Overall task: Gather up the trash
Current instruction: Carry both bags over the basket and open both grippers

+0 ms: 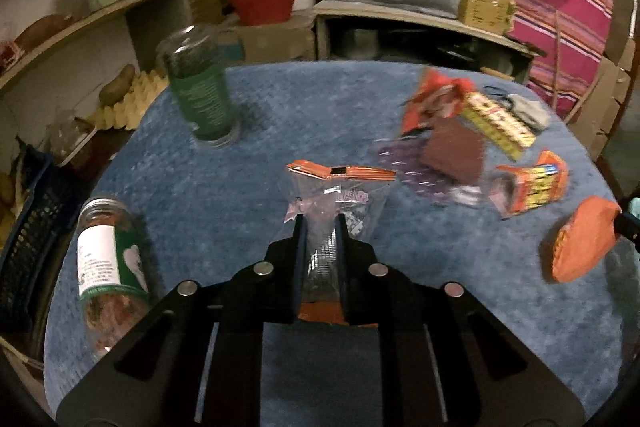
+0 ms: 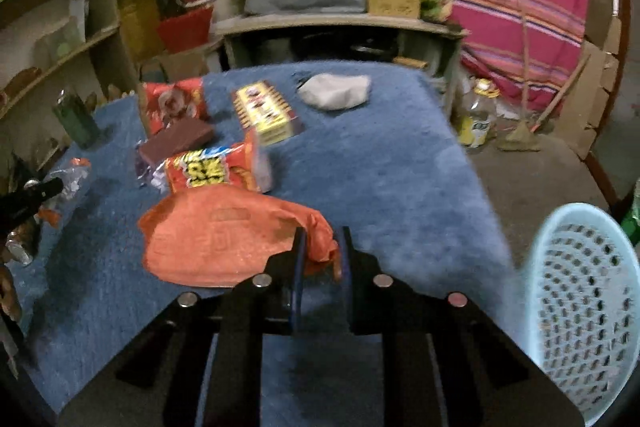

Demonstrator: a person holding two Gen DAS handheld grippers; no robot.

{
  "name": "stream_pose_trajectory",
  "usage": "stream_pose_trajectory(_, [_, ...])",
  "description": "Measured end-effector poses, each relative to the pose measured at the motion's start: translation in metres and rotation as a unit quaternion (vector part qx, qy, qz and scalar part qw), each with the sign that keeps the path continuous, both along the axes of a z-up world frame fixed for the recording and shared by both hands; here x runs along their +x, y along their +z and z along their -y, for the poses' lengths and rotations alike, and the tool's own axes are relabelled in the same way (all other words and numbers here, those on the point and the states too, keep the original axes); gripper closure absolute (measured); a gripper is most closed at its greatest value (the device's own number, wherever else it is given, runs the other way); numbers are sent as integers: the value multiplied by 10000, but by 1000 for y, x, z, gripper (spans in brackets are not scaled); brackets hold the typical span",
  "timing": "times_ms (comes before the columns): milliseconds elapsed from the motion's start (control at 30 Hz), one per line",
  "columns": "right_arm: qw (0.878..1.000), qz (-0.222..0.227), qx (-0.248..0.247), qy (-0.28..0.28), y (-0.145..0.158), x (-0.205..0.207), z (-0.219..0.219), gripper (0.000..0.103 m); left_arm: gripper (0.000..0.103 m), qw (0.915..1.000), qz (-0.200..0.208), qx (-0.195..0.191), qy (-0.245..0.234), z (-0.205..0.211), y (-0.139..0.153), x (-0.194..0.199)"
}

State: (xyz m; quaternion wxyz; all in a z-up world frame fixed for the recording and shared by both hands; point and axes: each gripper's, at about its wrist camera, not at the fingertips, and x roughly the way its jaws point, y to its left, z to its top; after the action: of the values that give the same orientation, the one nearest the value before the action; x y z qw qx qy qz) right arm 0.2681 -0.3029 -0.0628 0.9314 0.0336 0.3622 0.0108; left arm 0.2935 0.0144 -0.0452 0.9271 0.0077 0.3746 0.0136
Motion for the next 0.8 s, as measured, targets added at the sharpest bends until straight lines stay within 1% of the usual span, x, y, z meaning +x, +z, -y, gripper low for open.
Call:
stream_pose_trajectory(167, [9992,203,-76,-342,22,-28,44,86,91,9993,173,-46,-325,45,18,-14])
stream_pose_trajectory(367, [9953,306,-204,-893,38,-62,107,86,91,9954,400,-68,-866,115,41,-31])
stream_pose_trajectory(467, [9919,330,-300,-1189,44,-78,139,86,91,9919,487,-65,-1172,154,49,-39])
stream_pose_trajectory(600, [9870,341,-432,-1511,51,-98,176,86,90,9858,535,-166,-1582,213,54,-49])
stream_pose_trajectory(800, [9786,262,-475,-1987,51,-125,230,86,90,9747,514,-162,-2168,294,51,-68])
